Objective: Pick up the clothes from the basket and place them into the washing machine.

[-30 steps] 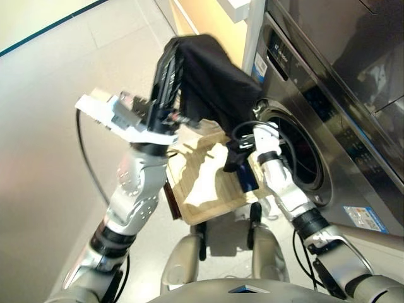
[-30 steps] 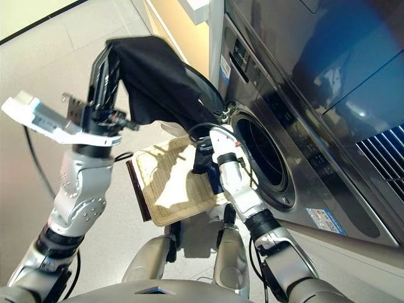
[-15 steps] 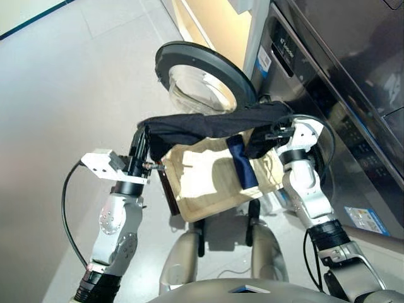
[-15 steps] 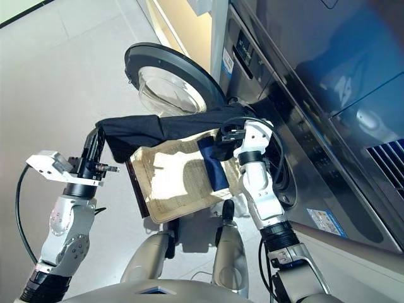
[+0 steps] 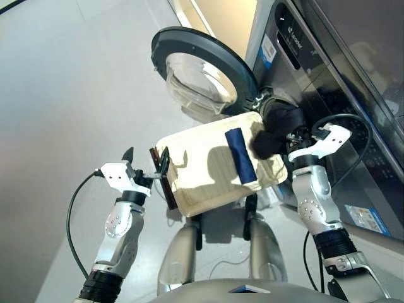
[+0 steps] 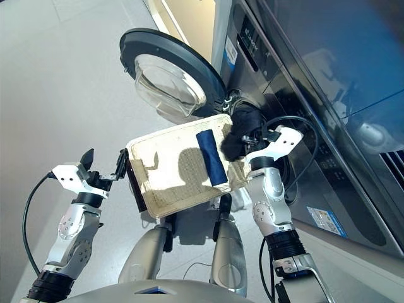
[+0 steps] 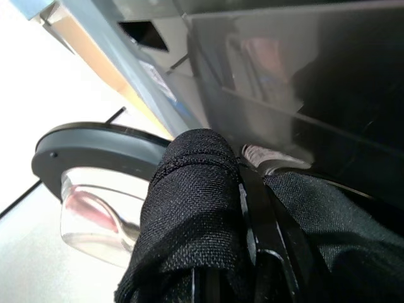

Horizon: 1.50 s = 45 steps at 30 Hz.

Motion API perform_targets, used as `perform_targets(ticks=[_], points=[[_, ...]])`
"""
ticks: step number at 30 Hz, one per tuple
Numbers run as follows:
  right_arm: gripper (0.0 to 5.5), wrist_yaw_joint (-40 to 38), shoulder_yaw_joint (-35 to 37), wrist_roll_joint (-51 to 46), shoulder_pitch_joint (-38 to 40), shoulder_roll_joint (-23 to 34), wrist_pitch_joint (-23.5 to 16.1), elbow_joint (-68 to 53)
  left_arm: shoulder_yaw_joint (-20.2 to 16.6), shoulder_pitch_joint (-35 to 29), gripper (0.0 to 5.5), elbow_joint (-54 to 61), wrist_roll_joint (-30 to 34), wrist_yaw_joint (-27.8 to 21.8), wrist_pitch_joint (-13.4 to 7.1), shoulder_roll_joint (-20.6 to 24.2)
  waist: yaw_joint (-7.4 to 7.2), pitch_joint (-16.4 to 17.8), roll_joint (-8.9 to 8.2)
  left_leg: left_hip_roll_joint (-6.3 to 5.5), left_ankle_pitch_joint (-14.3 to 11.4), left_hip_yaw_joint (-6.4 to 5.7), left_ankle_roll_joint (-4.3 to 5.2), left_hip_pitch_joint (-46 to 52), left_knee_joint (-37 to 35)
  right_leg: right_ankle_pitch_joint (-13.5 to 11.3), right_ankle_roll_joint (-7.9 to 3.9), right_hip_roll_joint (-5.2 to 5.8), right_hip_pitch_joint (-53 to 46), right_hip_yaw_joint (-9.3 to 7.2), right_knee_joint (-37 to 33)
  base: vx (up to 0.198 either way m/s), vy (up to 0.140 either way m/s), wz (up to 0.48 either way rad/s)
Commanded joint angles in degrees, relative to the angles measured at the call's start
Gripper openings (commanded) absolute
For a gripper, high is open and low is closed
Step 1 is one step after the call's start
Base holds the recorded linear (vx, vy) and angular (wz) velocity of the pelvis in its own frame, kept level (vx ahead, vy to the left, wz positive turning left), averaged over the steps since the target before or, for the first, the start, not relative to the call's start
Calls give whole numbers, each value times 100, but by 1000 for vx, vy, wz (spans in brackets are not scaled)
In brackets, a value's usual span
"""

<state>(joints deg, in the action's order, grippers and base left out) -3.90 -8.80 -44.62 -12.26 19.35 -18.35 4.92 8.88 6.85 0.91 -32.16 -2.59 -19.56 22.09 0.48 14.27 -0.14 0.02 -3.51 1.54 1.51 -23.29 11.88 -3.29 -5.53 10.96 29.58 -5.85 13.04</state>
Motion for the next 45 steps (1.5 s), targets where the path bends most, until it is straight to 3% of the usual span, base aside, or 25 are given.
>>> perform_targets(ticks=[1,3,8,14,17,25,26,29,32,33,34,39,45], points=[[0,756,-351,-9,-254,278,-263,-565,-178,83,550,510,44,-51,-278,363,145,-136,-328,-316,302,71,-327,-448,193,-186,-159,8,-325,144,-245,0,0,0],[0,1195,-754,50,-353,470,-51,-386,-166,74,550,567,63,-241,-284,398,175,-142,-321,-314,307,54,-316,-454,177,-176,-156,13,-322,126,-256,0,0,0],[0,1277,-1229,207,-586,363,105,-58,-168,-11,550,616,13,-294,-360,328,229,-184,-302,-348,342,14,-319,-519,166,-200,-156,41,-279,97,-276,0,0,0],[0,556,-892,-1179,-845,-860,-186,986,-156,-132,550,457,-239,85,-365,98,349,-129,-233,-361,303,46,-332,-547,224,-209,-159,73,-257,80,-255,0,0,0],[0,387,-767,-1322,-1120,-1116,-262,1381,-99,-177,550,399,-371,166,-382,53,417,-60,-199,-400,334,39,-340,-608,230,-245,-159,100,-200,66,-257,0,0,0],[0,-95,246,-2408,-2360,-1685,-917,2293,170,-299,550,452,-945,196,-460,-139,681,398,71,-499,184,48,-363,-1047,737,-64,-110,152,235,34,308,-90,21,90],[0,-188,535,-2716,-2604,-1810,-1163,2416,237,-330,550,492,-1061,230,-493,-175,724,519,176,-538,98,34,-366,-1247,1022,48,-79,173,423,61,627,-109,30,186],[0,-206,909,-3175,-2895,-1873,-1418,2594,318,-321,550,537,-1199,235,-526,-216,762,635,325,-598,-103,44,-381,-1707,1649,290,-18,179,889,100,1341,-119,32,228],[0,-245,1340,-3512,-3168,-1793,-1727,2780,340,-274,550,579,-1257,242,-550,-237,774,647,435,-621,-255,57,-388,-2219,2196,505,17,195,1369,130,1970,-66,11,127],[0,-270,1494,-3627,-3236,-1763,-1827,2820,324,-251,550,585,-1267,253,-574,-235,773,618,459,-618,-479,27,-368,-2300,2404,712,-11,189,1470,192,2211,0,0,0],[0,-271,1635,-3734,-3331,-1669,-1929,2900,330,-228,550,585,-1283,245,-593,-227,772,616,489,-611,-515,44,-367,-2462,2542,757,-10,197,1642,196,2400,0,0,0],[0,-379,2228,-4027,-3535,-1340,-2478,3021,391,-107,550,594,-1411,187,-629,-174,753,564,587,-576,-593,58,-351,-3136,2975,961,49,164,2346,249,2973,-78,8,161],[0,-999,2611,-4169,-4001,-877,-3081,3526,585,-154,550,855,-1347,402,-746,-42,678,621,684,-508,-669,124,-337,-3877,3525,1103,143,94,3177,436,3579,-85,12,8]])
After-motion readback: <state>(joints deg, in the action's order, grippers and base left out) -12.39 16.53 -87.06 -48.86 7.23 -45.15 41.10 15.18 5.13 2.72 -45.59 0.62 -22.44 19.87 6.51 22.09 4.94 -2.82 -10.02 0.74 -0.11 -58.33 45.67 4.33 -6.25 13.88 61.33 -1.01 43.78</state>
